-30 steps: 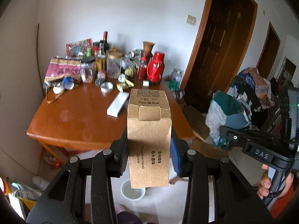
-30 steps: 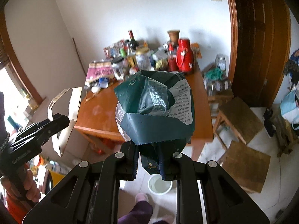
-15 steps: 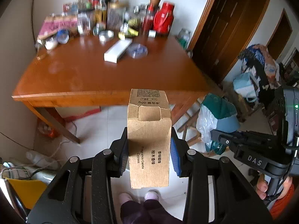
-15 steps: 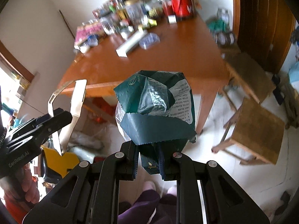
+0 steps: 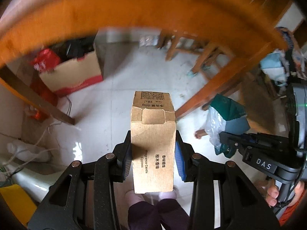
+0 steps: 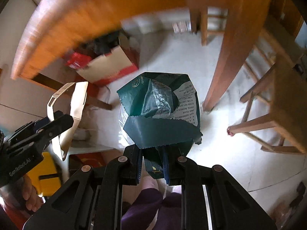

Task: Collect trash
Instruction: 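Lift both held items and carry them over the white floor bucket, then open both tools to drop the box and bag into the bucket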

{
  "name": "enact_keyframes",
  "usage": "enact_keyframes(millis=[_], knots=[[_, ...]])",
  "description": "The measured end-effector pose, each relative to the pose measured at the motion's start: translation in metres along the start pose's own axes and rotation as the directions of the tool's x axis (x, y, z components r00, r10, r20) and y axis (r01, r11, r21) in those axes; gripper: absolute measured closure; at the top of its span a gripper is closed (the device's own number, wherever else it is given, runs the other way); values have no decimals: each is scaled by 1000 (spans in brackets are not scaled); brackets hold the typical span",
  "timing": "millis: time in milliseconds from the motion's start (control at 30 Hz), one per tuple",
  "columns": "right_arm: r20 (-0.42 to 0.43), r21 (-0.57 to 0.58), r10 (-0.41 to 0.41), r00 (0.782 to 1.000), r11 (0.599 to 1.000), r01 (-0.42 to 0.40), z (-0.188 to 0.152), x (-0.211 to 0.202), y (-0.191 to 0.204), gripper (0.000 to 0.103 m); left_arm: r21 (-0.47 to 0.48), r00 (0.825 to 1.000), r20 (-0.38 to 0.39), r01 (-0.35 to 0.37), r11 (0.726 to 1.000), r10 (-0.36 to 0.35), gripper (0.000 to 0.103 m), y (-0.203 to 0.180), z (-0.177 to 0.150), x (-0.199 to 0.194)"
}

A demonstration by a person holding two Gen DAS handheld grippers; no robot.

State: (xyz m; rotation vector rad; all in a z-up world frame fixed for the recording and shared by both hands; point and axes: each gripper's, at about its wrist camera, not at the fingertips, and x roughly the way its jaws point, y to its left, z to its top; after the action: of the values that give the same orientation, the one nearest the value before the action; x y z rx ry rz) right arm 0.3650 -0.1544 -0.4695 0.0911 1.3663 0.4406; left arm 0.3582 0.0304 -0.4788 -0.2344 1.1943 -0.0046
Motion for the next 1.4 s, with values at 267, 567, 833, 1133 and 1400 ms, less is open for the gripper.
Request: enact_keyframes(millis=[267, 567, 833, 1133, 1400], knots=[[-123, 22, 57, 991, 998, -54, -20, 137, -25, 85, -35, 995, -100, -26, 999, 23, 65, 39, -44, 128], [-233, 13, 78, 969, 997, -78, -28, 199, -34, 42, -89, 988, -153, -30, 996, 16, 65, 62, -73, 188], [-200, 36, 11, 980, 999, -4, -33, 174, -47, 39, -85, 983, -181, 21, 996, -36, 65, 53, -70, 208], [-149, 22, -59, 987, 998, 63, -24, 136, -50, 39, -65, 971, -238, 8, 998, -23, 44, 30, -59, 209], [-88, 35, -46, 995, 998, 49, -9, 69, -29, 39, -44, 982, -189, -10, 999, 1, 44, 19, -39, 129]])
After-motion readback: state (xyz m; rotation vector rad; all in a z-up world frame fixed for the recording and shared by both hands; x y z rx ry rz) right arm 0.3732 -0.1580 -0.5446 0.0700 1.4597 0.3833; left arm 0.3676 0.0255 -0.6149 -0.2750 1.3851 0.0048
